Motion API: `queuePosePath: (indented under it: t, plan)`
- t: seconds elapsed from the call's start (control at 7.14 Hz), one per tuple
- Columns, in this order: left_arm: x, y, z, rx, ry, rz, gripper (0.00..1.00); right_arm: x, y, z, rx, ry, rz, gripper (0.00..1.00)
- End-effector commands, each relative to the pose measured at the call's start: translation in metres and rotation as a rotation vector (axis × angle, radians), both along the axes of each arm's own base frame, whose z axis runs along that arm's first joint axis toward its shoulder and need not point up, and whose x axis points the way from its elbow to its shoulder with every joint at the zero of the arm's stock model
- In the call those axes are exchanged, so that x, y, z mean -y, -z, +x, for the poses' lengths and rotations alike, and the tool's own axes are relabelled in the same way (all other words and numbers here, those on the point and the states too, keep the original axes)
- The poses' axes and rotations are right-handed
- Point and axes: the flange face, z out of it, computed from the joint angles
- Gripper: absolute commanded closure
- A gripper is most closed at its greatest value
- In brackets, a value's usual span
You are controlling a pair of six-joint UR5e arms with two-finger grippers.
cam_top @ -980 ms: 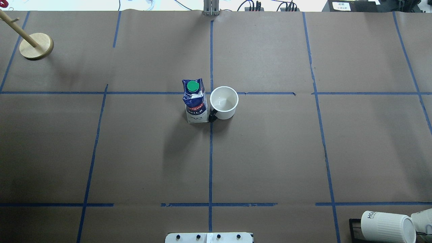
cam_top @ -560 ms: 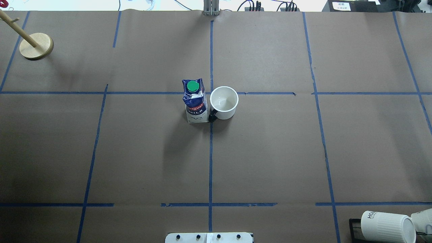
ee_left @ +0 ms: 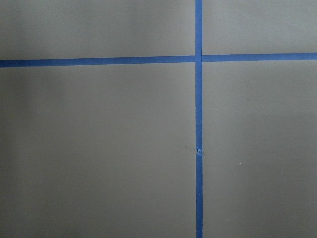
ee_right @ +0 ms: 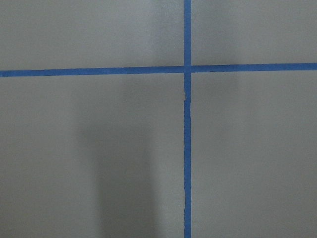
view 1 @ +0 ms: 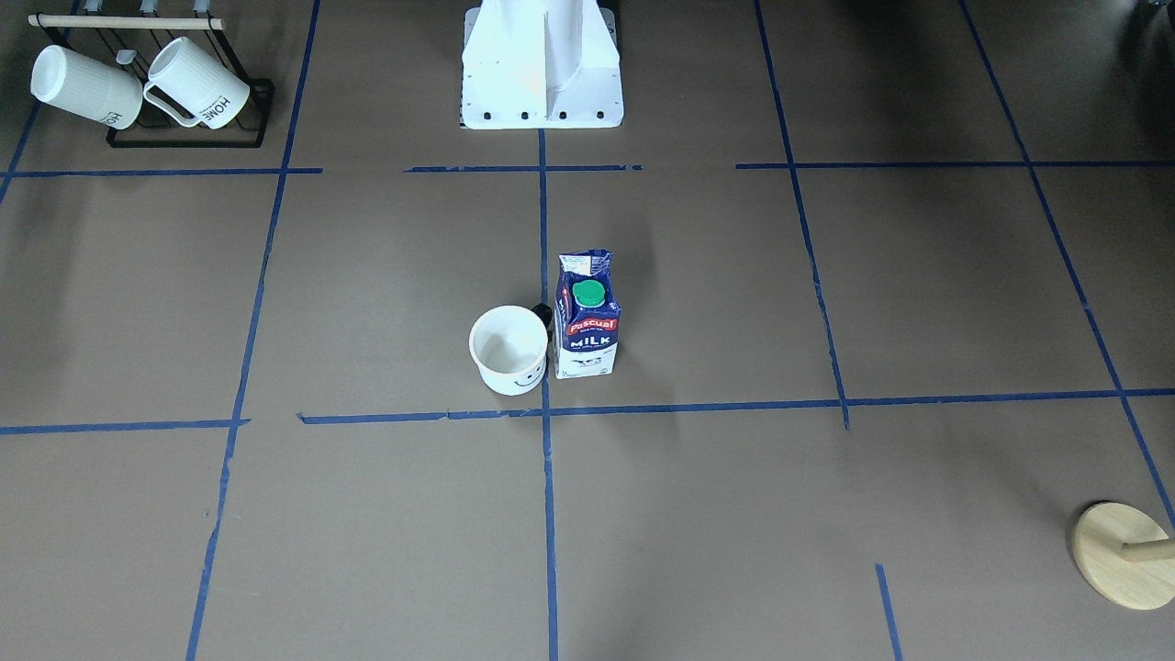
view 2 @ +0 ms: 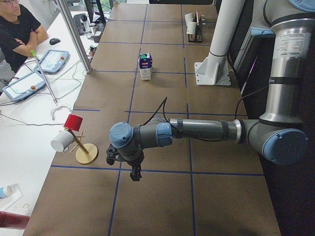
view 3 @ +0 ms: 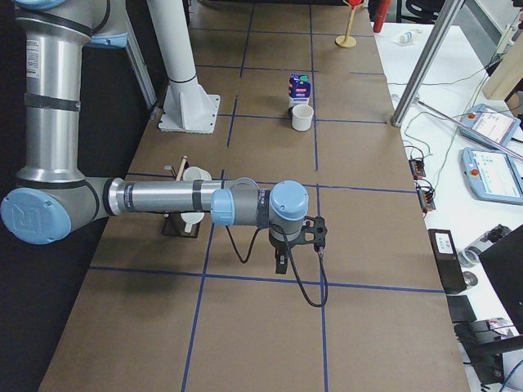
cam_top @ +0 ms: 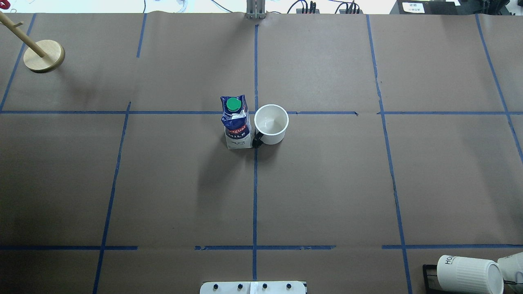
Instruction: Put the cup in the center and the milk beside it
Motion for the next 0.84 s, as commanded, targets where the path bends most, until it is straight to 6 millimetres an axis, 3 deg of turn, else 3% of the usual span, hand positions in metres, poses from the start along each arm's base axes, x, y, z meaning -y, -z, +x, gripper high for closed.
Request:
queuePosePath:
  t: [0.0, 0.7]
  plan:
    - [0.0000, 0.0002, 0.0000, 0.000, 0.000, 0.001, 0.00, 0.0009, 0.0010, 0.0008, -0.001, -0.002, 0.006, 0.00]
    - [0.0047, 0.0048, 0.0007, 0.000, -0.002, 0.010, 0.00, 0.0037, 0.0038, 0.0007, -0.001, -0.002, 0.012, 0.00]
